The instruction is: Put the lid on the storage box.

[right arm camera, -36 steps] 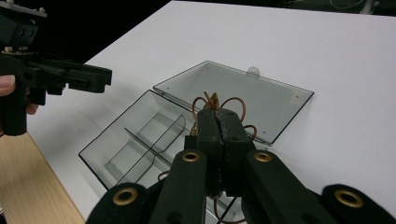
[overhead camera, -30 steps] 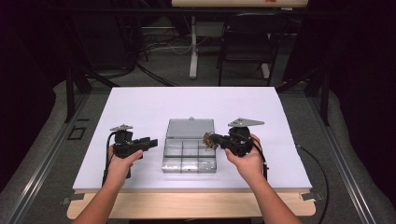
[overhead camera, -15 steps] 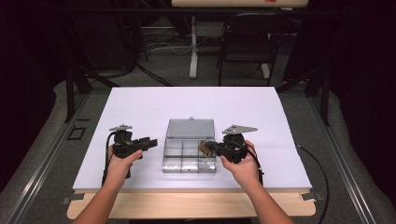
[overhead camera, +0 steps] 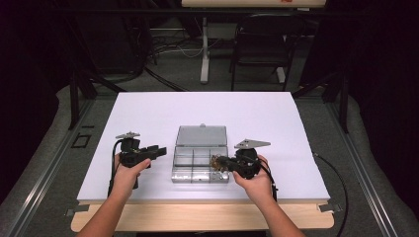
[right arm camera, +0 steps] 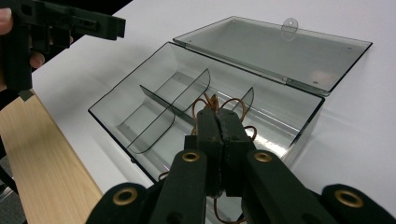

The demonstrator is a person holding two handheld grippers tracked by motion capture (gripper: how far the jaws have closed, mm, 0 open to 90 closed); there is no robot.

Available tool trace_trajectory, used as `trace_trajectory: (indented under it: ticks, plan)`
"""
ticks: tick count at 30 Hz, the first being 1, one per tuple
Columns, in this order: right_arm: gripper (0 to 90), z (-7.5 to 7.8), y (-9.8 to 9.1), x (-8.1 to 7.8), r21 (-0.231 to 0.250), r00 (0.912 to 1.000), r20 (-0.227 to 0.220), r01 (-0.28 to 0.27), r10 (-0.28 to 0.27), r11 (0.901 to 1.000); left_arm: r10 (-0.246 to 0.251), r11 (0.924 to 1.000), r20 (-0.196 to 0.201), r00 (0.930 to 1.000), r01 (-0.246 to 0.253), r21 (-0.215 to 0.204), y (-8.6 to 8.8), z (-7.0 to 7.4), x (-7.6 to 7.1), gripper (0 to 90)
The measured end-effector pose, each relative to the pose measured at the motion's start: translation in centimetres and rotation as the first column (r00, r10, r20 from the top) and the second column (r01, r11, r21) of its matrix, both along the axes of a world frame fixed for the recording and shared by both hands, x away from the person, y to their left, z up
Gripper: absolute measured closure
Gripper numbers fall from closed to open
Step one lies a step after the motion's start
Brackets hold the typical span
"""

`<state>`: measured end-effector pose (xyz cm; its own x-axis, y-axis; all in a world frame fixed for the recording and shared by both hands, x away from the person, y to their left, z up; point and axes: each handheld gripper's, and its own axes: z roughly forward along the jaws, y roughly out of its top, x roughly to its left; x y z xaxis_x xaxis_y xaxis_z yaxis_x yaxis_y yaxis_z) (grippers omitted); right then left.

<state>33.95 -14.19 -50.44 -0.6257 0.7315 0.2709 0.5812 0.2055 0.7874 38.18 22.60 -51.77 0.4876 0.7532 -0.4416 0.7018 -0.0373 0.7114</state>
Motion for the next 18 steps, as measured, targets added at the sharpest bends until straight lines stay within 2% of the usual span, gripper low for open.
trace_trajectory:
  ticks: [6,18]
  plan:
    - [89.0,-0.51,0.03,-0.17,-0.017,0.9999,-0.008,-0.01,0.01,0.9998,0.001,1.0,-0.001,1.0,-0.001,0.003,-0.06,-0.02,-0.06,50.7]
    - [89.0,-1.13,0.04,-0.46,-0.019,0.9994,-0.029,-0.018,0.018,0.9996,-0.002,1.0,0.0,1.0,0.002,0.0,0.0,-0.02,0.03,50.7]
